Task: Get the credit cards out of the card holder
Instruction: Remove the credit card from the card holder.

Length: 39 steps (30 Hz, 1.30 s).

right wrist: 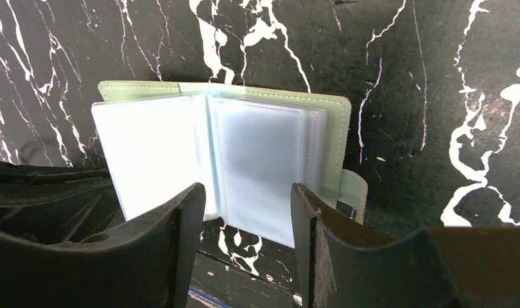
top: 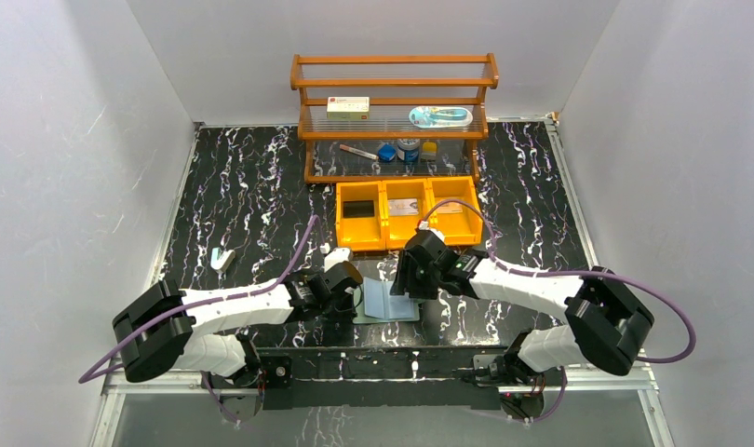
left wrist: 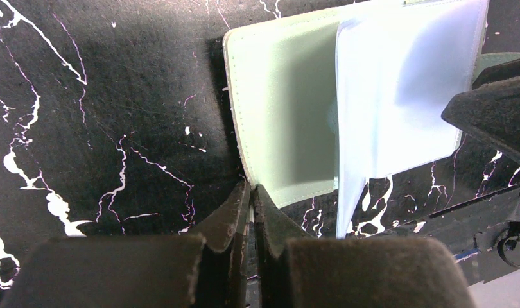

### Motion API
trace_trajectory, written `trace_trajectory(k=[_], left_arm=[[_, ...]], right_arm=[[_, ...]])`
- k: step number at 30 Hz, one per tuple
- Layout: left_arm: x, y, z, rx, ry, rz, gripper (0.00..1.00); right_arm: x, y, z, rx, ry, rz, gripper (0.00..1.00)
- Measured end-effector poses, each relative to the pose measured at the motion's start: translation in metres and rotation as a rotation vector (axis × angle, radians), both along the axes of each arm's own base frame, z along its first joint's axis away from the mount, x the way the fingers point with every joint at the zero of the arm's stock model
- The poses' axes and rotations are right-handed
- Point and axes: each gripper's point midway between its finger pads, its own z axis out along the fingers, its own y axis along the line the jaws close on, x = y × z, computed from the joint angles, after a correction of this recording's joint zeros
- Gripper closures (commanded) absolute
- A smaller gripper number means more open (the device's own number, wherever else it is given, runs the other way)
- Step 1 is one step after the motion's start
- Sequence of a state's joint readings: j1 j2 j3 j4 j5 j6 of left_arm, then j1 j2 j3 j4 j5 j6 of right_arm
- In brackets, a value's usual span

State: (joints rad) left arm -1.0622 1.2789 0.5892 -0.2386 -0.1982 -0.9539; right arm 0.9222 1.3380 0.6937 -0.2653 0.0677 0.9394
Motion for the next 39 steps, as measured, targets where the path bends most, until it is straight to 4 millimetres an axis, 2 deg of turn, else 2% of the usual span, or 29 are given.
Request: trace_trajectory(k=[7, 16, 29, 31, 34, 39], left_arm=[[0.0, 0.0, 0.0, 0.0, 0.0, 0.0, 0.97], [0.0, 0.0, 0.0, 0.002, 0.0, -0.001, 0.97], [0.0, 0.0, 0.0, 0.001, 0.0, -0.001, 0.97], [0.0, 0.0, 0.0, 0.002, 0.0, -0.002, 0.97], [0.0, 0.0, 0.0, 0.002, -0.001, -0.003, 0.97], [0.0, 0.0, 0.002, -0.004, -0.004, -0.003, 0.97]], right_arm=[[-0.002, -0.003, -0.01, -0.03, 0.024, -0.004, 0.41], [-0.003, 0.003, -0.01, -0.003, 0.036, 0.009, 0.48], [-0.003, 0.038, 0.014, 0.174, 0.027, 0.087, 0.47], [-0.004, 0.043, 0.014, 0.191, 0.034, 0.102, 0.44], [-0.003, 0.037, 0.006, 0.139, 0.048, 0.088, 0.41], [0.003, 0.013, -0.001, 0.02, 0.026, 0.018, 0.39]])
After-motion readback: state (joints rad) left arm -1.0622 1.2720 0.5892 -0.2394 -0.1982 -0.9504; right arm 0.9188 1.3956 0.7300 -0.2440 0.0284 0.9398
